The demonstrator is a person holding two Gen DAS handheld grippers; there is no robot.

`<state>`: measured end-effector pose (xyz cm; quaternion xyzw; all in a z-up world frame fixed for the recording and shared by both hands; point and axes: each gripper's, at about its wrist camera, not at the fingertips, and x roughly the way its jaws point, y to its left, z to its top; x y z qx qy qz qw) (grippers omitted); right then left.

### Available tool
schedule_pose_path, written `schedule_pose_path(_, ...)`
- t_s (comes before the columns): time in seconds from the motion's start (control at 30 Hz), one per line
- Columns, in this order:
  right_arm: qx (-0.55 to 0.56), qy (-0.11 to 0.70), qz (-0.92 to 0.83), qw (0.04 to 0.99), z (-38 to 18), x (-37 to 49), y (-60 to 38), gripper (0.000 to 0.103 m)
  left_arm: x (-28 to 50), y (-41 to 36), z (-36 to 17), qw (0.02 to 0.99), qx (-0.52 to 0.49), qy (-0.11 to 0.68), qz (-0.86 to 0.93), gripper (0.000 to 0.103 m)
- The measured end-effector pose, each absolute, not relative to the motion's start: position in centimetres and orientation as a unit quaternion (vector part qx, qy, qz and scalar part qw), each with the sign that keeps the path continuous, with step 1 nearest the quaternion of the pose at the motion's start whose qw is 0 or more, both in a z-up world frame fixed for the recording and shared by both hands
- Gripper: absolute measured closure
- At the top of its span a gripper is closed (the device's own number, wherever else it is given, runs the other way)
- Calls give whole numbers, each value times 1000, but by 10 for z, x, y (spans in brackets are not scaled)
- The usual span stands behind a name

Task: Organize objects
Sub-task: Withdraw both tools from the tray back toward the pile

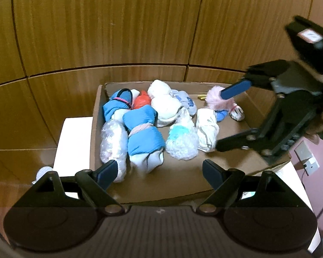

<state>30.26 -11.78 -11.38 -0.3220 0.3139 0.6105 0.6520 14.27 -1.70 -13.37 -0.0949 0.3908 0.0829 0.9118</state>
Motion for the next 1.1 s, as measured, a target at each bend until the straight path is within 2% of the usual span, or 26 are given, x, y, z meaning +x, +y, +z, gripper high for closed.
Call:
schedule_pose_path(0.47, -264, 307, 559, 724, -93, 254, -165, 1, 127, -28, -125, 913, -93, 385, 103, 18)
schedule_pose_path(0.7, -215, 323, 508, 769, -96, 242, -187, 1, 121, -28, -128, 913, -82, 384, 111, 15)
schedule_pose_path(0.8, -189, 328, 484, 789, -97, 231, -201, 1, 116, -25, -132, 914, -79, 381, 113, 9)
schedule_pose_path(1.1, -143, 294, 441, 836, -111, 178, -230, 1, 97, -31, -145, 922, -58, 364, 122, 7)
